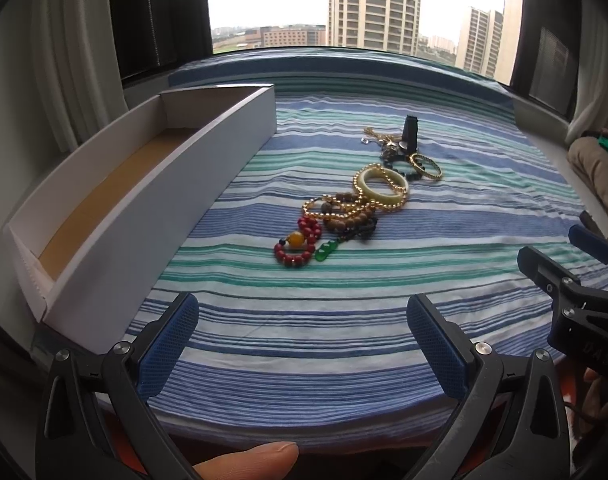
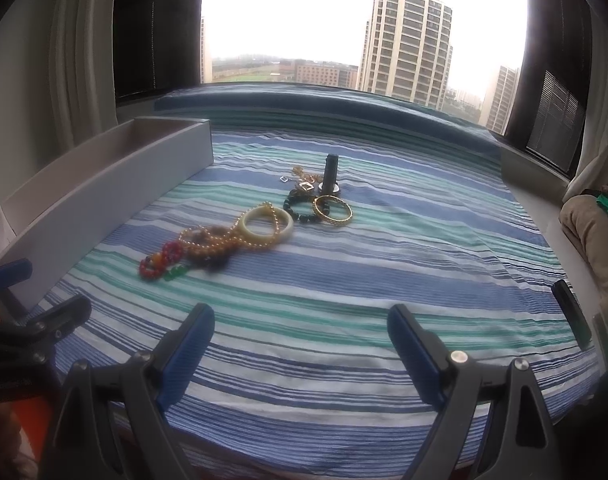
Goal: Organize jewelry
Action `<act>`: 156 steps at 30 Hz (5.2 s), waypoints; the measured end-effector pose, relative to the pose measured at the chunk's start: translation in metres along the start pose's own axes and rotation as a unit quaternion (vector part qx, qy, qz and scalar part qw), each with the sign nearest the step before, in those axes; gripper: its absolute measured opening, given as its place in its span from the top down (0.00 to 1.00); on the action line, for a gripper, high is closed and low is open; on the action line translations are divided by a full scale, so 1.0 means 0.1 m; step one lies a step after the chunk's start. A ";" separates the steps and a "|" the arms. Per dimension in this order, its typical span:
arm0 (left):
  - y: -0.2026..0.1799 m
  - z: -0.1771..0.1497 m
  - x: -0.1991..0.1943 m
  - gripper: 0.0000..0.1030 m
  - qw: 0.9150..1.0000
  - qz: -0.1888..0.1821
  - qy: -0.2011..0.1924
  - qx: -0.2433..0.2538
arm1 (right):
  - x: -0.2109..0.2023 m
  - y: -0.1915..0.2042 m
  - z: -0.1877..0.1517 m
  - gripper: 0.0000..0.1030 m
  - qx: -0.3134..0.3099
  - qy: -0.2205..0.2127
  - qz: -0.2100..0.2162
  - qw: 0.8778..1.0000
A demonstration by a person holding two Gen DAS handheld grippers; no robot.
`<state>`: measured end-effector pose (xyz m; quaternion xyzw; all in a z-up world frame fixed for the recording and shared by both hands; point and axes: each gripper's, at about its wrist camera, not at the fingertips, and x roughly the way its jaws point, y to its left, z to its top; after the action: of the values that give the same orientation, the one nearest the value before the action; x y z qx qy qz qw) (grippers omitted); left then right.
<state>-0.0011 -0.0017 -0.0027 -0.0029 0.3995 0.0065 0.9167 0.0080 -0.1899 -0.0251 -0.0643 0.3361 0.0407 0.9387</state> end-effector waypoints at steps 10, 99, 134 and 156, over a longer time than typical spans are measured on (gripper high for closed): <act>-0.01 0.00 0.01 0.00 1.000 0.001 0.000 0.002 | 0.01 0.01 -0.01 0.13 -0.001 0.001 -0.001 1.000; -0.08 0.47 0.71 0.00 0.992 0.090 0.042 -0.075 | 2.14 -0.37 0.26 0.05 0.028 0.094 0.021 0.995; -0.29 0.59 0.72 0.00 0.992 0.100 0.047 -0.063 | 2.14 -0.38 0.26 0.05 0.028 0.094 0.021 0.995; -0.42 0.58 0.67 0.00 0.993 0.090 0.050 -0.056 | 2.13 -0.38 0.27 0.05 0.029 0.095 0.022 0.995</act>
<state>0.0873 -0.0428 -0.0127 -0.0186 0.4422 0.1109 0.8898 0.1938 -0.2166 -0.1367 -0.0336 0.4257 0.0454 0.9031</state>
